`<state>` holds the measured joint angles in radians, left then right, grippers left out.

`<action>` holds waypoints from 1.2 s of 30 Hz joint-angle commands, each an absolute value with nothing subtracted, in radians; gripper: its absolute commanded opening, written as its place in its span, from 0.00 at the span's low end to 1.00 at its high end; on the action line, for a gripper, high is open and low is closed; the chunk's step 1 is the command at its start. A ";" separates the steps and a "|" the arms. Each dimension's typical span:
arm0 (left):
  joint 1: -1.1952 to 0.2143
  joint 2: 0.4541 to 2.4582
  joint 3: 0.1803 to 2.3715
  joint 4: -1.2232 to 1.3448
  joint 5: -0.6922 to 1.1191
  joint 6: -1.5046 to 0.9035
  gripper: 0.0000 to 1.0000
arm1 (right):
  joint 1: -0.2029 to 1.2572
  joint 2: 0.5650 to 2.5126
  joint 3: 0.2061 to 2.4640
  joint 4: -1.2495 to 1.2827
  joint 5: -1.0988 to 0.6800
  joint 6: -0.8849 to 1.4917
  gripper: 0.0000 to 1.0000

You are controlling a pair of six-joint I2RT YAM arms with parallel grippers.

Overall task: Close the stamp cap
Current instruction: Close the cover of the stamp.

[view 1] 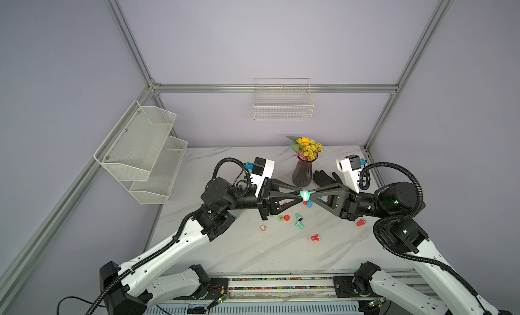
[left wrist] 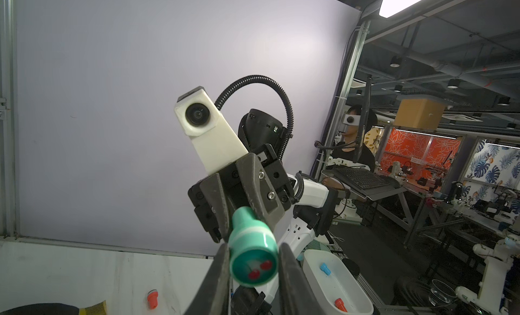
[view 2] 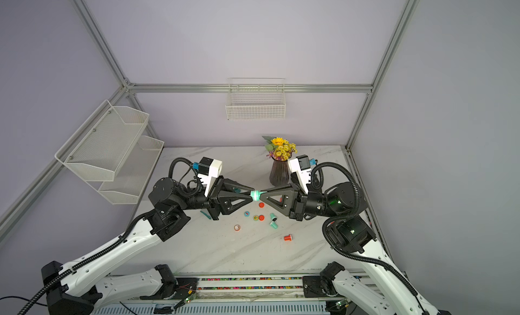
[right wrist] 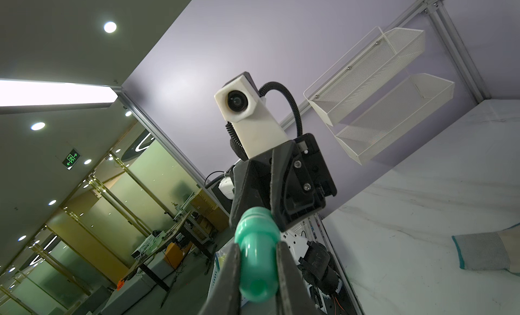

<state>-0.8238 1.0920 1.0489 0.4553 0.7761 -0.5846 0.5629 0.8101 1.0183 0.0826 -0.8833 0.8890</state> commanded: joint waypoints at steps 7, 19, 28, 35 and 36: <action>-0.822 1.092 1.071 0.500 0.771 -0.590 0.25 | 0.568 0.843 1.095 -0.182 -0.854 0.733 0.00; -0.825 1.159 1.070 0.540 0.753 -0.617 0.24 | 0.567 0.859 1.084 -0.160 -0.793 0.744 0.00; -0.828 1.201 1.061 0.618 0.762 -0.646 0.24 | 0.572 0.917 1.059 -0.080 -0.868 0.792 0.00; -0.826 1.207 1.078 0.542 0.777 -0.618 0.23 | 0.590 0.949 1.092 -0.162 -0.894 0.756 0.00; -0.827 1.203 1.078 0.525 0.776 -0.611 0.23 | 0.592 0.948 1.092 -0.161 -0.894 0.759 0.00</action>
